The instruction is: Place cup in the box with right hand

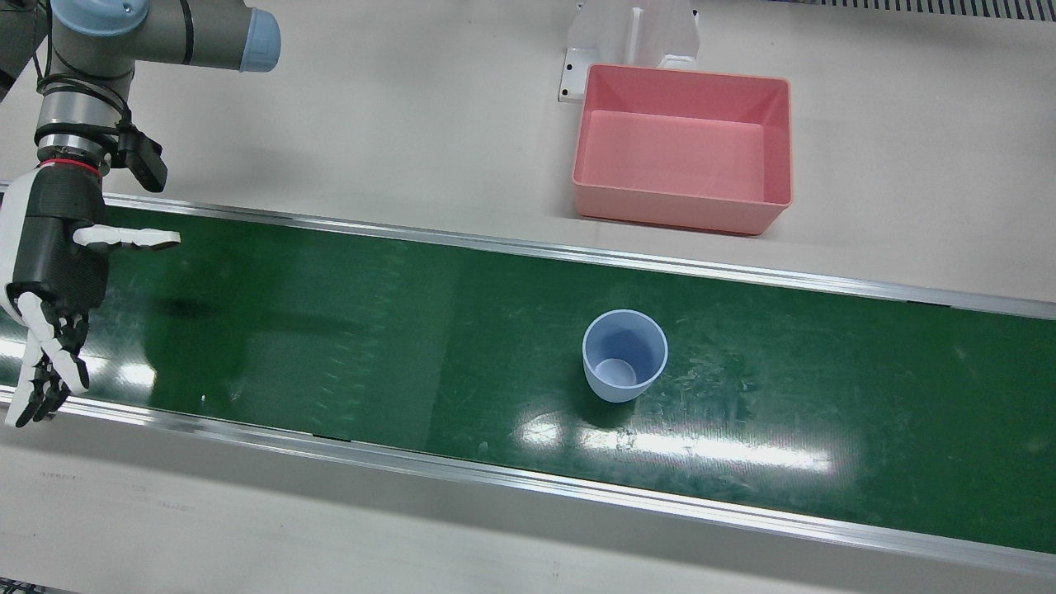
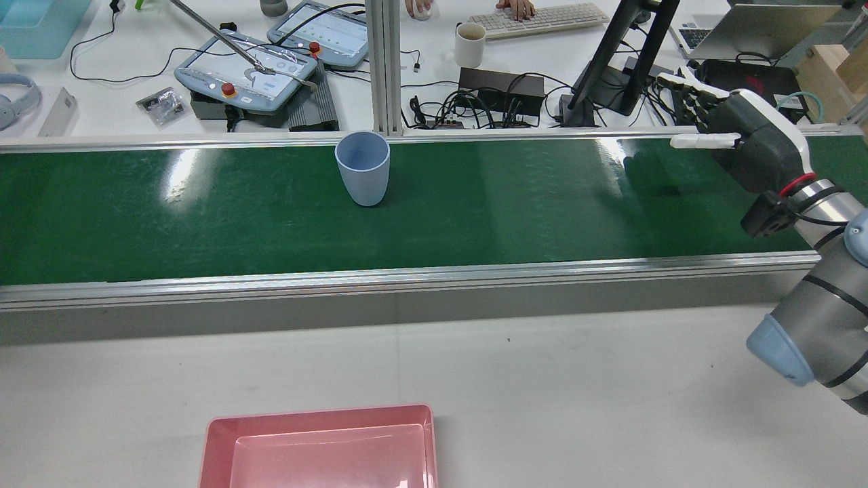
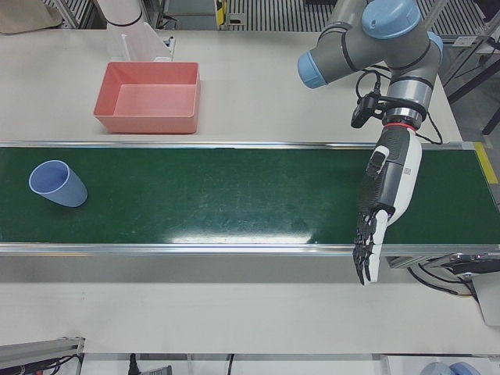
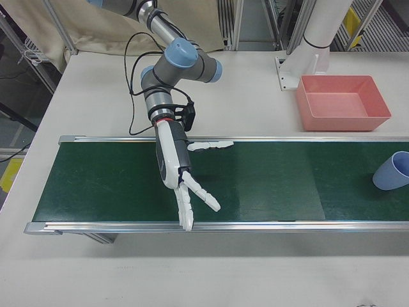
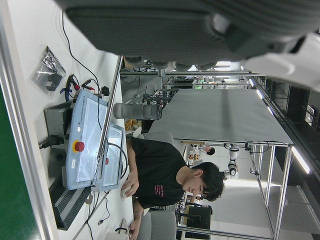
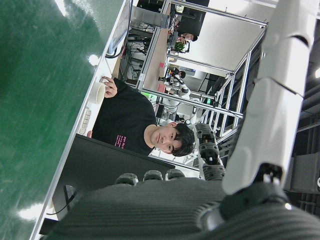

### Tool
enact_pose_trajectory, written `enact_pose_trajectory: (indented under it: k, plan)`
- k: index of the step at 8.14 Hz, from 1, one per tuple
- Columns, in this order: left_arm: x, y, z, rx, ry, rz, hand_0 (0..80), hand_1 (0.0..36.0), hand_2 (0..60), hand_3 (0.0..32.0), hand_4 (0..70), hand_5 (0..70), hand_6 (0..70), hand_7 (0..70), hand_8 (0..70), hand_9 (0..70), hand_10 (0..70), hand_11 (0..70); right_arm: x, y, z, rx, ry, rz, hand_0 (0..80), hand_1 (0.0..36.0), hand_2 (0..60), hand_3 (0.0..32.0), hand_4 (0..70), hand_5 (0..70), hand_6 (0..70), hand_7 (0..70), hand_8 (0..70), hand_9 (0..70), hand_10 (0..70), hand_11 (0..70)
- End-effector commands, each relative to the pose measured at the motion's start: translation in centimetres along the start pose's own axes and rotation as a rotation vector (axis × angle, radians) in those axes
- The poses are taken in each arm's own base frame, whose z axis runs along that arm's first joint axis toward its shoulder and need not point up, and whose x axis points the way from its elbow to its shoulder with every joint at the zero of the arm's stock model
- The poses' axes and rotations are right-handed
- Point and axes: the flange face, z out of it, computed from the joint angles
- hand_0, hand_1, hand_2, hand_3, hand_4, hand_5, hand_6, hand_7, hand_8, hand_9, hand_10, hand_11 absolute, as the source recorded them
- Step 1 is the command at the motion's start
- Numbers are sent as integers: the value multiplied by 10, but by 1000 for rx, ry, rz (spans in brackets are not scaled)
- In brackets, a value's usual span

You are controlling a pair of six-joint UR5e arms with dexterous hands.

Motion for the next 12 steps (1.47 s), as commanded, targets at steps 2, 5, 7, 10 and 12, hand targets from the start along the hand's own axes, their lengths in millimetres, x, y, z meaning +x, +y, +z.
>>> enact_pose_trajectory:
  k: [2,5,7,10,12]
  plan:
    - [0,0,0,0,0,0,0,0,0,0,0,0,0,0,0,0,0,0,1,2,0,-5,2,-65,527,173,0,22,0,51,0,0,0,0,0,0]
    - [0,0,0,0,0,0,0,0,0,0,0,0,0,0,0,0,0,0,0,4,1,-8,-1,-61,525,170,0,16,0,51,0,0,0,0,0,0]
    - [0,1,0,-1,0,0,0,0,0,0,0,0,0,0,0,0,0,0,-1,5,1,-11,-2,-60,526,172,0,30,0,51,0,0,0,0,0,0]
    - [0,0,0,0,0,0,0,0,0,0,0,0,0,0,0,0,0,0,-1,8,0,-17,-2,-56,525,172,0,46,0,51,0,0,0,0,0,0]
    - [0,0,0,0,0,0,0,0,0,0,0,0,0,0,0,0,0,0,9,12,1,-23,14,-55,525,172,0,40,0,51,0,0,0,0,0,0]
